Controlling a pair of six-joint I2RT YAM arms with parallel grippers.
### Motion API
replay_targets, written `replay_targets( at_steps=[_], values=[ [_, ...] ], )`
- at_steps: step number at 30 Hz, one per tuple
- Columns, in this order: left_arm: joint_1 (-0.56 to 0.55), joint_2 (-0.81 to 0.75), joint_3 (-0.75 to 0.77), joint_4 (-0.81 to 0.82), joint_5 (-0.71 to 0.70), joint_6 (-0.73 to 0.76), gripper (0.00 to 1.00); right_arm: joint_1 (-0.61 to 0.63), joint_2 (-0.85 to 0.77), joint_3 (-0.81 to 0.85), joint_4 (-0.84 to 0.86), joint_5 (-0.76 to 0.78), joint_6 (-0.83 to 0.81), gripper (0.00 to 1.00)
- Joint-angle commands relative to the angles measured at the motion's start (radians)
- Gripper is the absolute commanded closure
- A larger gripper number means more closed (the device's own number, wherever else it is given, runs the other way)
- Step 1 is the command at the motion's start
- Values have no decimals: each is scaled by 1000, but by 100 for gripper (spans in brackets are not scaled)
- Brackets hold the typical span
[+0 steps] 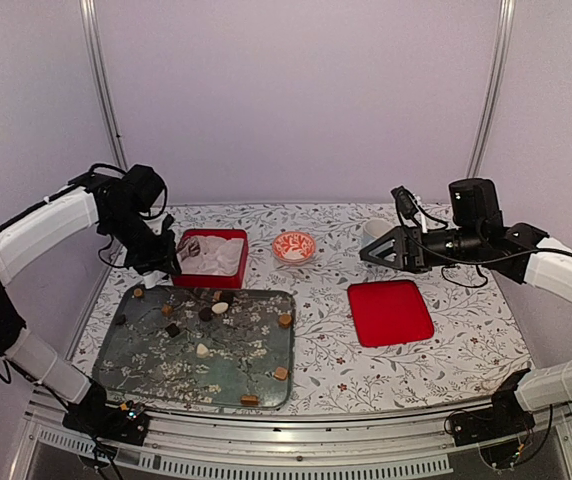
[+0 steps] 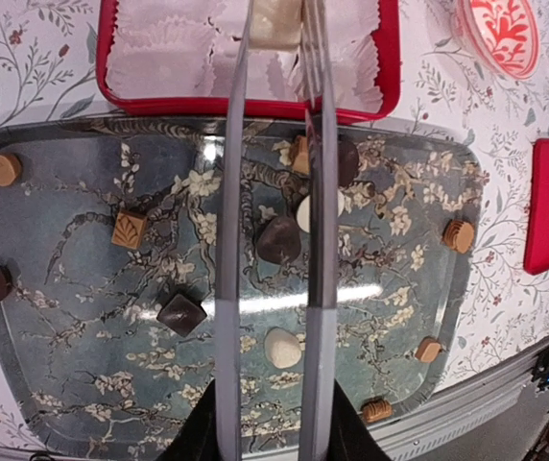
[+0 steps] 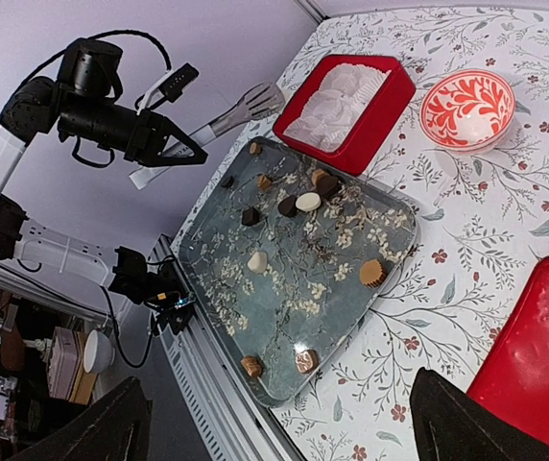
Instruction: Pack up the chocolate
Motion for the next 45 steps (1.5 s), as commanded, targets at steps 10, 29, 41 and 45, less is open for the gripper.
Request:
replay_targets(
  at_steps=[10, 29, 41, 45],
  values=[
    [42, 187, 102, 48, 64, 128, 77, -5, 51, 46, 28, 16, 5, 1],
    [58, 236, 47, 35, 82, 155, 74, -5, 99, 64, 34, 18, 1, 1],
    [57, 215, 20, 16, 52, 161, 69, -5, 118, 61, 57, 12, 8, 1],
    [57, 215, 27, 15, 55, 160, 63, -6, 123, 62, 64, 5, 8, 1]
  ],
)
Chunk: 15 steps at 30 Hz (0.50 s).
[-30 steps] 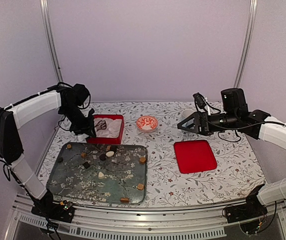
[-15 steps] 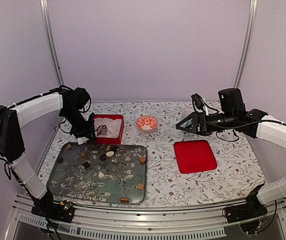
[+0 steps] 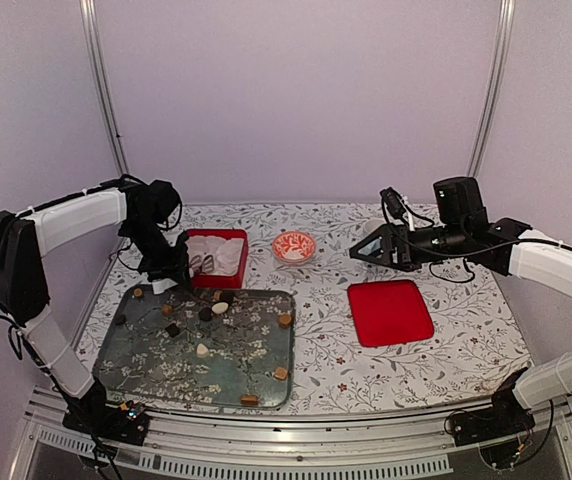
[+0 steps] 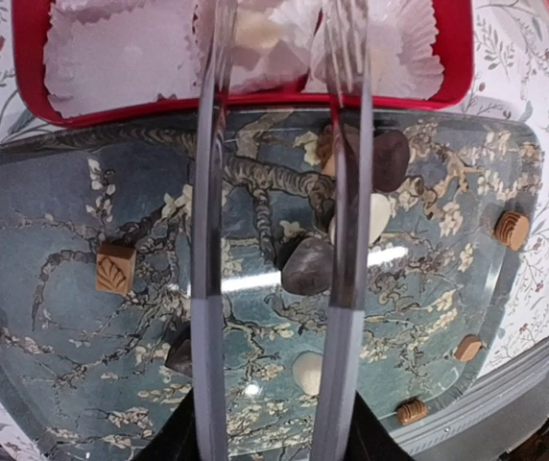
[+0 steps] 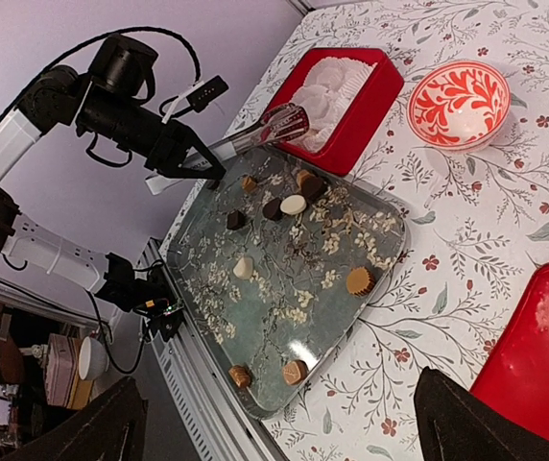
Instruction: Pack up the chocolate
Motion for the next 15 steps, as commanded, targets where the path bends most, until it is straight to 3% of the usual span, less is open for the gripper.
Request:
replay_targets(
  at_steps=[1, 15],
  values=[
    [11, -17, 4, -7, -1, 10, 63, -5, 14, 27, 32, -4, 2, 1],
    [7, -104, 104, -26, 11, -5, 62, -5, 4, 34, 36, -10, -4, 1]
  ],
)
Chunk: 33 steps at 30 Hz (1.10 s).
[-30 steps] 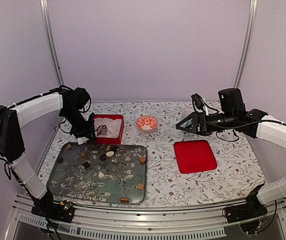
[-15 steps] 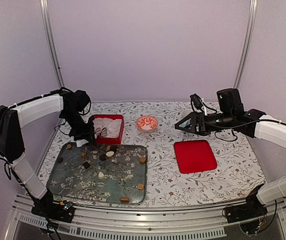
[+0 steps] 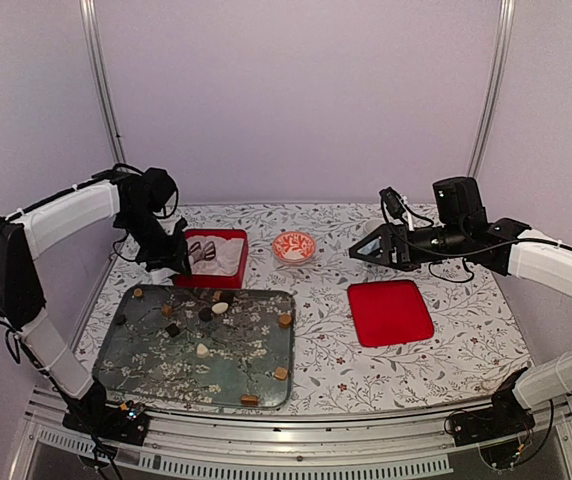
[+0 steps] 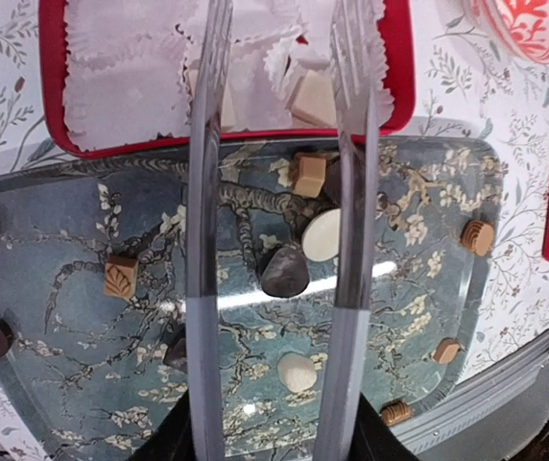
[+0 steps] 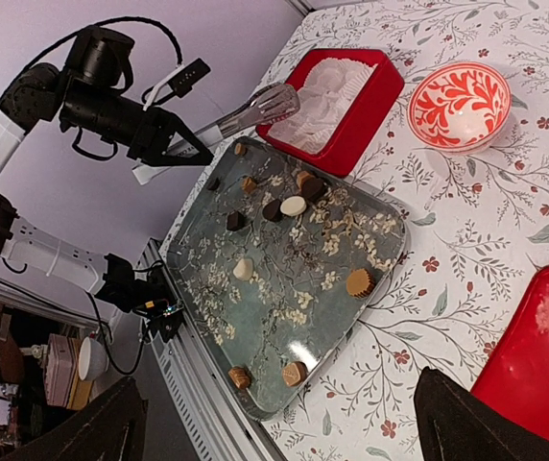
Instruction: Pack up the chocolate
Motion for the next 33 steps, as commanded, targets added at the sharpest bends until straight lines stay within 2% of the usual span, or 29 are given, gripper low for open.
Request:
replay_targets(
  at_steps=[1, 8, 14, 18, 24, 33],
  values=[
    [7, -91, 51, -11, 15, -3, 62, -5, -3, 34, 25, -11, -6, 1],
    [-47, -208, -18, -49, 39, -4, 62, -5, -17, 29, 24, -29, -17, 1],
    [-151, -302, -156, -67, 45, -74, 62, -5, -33, 14, 25, -44, -22, 1],
    [-175, -340, -249, -47, 60, -110, 62, -5, -48, 0, 28, -49, -22, 1],
    [-179, -308, -324, 18, 54, -103, 61, -5, -60, -13, 32, -51, -19, 1],
    [-189, -204, -300, 52, 26, -41, 61, -5, -81, -28, 32, -37, -6, 1]
  ],
)
